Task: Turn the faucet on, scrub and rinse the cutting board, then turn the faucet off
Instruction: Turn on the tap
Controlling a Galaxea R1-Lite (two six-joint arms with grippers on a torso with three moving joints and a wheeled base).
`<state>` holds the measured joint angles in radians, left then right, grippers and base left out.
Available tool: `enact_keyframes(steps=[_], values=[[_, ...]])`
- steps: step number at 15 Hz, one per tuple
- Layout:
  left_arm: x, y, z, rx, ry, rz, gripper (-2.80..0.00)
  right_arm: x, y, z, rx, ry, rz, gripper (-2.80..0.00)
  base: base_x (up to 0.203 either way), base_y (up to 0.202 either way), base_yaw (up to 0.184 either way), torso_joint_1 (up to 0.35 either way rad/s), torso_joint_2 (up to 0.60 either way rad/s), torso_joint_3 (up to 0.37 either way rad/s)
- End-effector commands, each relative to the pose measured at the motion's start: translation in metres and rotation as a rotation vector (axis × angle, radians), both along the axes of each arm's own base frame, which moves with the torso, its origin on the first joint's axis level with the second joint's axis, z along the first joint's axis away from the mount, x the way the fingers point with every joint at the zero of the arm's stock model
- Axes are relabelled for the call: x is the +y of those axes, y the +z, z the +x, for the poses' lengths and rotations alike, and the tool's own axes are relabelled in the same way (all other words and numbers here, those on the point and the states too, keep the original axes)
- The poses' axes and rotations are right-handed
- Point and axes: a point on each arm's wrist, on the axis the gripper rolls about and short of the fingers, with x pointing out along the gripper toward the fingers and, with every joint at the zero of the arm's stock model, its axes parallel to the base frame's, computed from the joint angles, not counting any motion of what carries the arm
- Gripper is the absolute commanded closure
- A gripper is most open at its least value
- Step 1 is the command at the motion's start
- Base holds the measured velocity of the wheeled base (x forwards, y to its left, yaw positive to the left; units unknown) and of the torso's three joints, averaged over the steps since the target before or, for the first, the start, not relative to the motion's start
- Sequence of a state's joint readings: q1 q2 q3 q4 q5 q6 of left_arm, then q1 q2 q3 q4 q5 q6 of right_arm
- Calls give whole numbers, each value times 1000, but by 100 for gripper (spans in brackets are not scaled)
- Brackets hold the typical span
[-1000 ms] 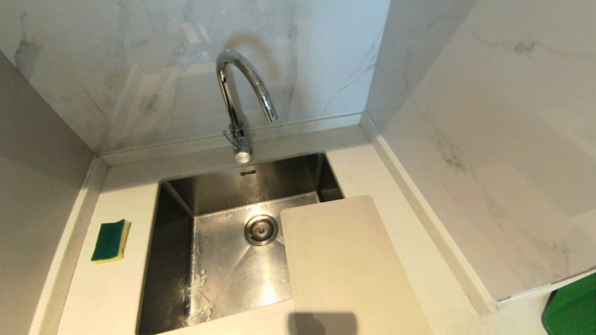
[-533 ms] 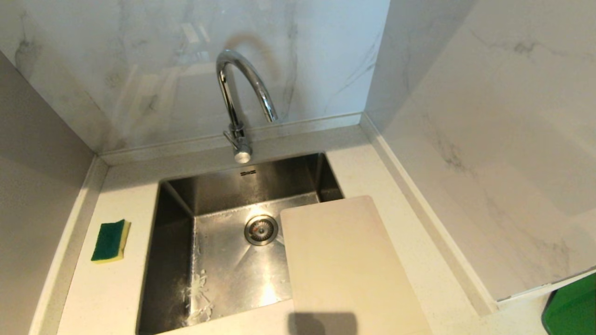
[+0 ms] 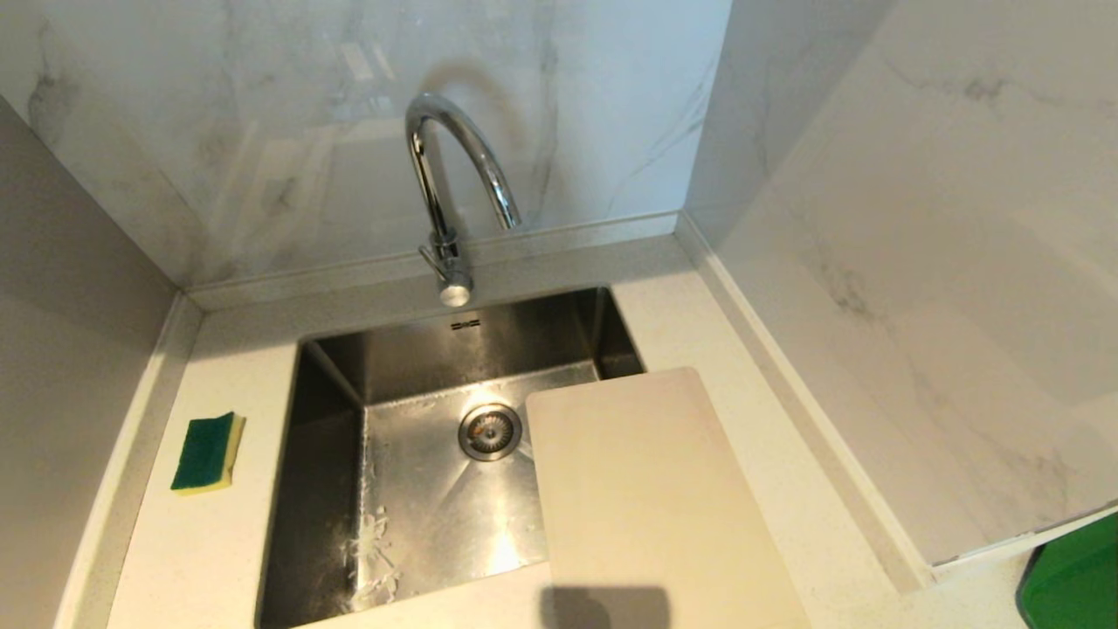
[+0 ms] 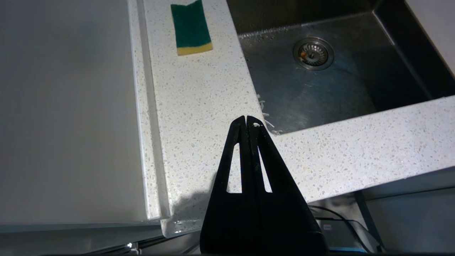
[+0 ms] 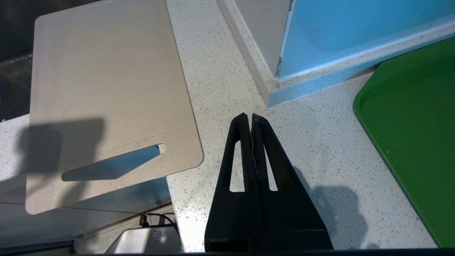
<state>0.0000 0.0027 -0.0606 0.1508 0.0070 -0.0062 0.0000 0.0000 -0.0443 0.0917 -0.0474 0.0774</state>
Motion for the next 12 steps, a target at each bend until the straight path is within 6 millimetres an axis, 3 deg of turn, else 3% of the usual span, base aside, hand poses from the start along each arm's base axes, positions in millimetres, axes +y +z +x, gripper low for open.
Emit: enact_keyframes(steps=[1,3,5,9,12], values=[[0,5,1,23,-7,26,0,0,0,0,1,0,1,0,0,0,0,0,0,0],[-1,26,6,56,-31,43,0,0,0,0,1,0,1,0,0,0,0,0,0,0],[-2,60,16,87,-73,42,0,0,0,0,0,0,1,0,0,0,0,0,0,0],[-4,129,59,138,-168,57,0,0,0,0,2,0,1,0,0,0,0,0,0,0],[-4,154,100,212,-222,95,0,0,0,0,0,0,1,0,0,0,0,0,0,0]])
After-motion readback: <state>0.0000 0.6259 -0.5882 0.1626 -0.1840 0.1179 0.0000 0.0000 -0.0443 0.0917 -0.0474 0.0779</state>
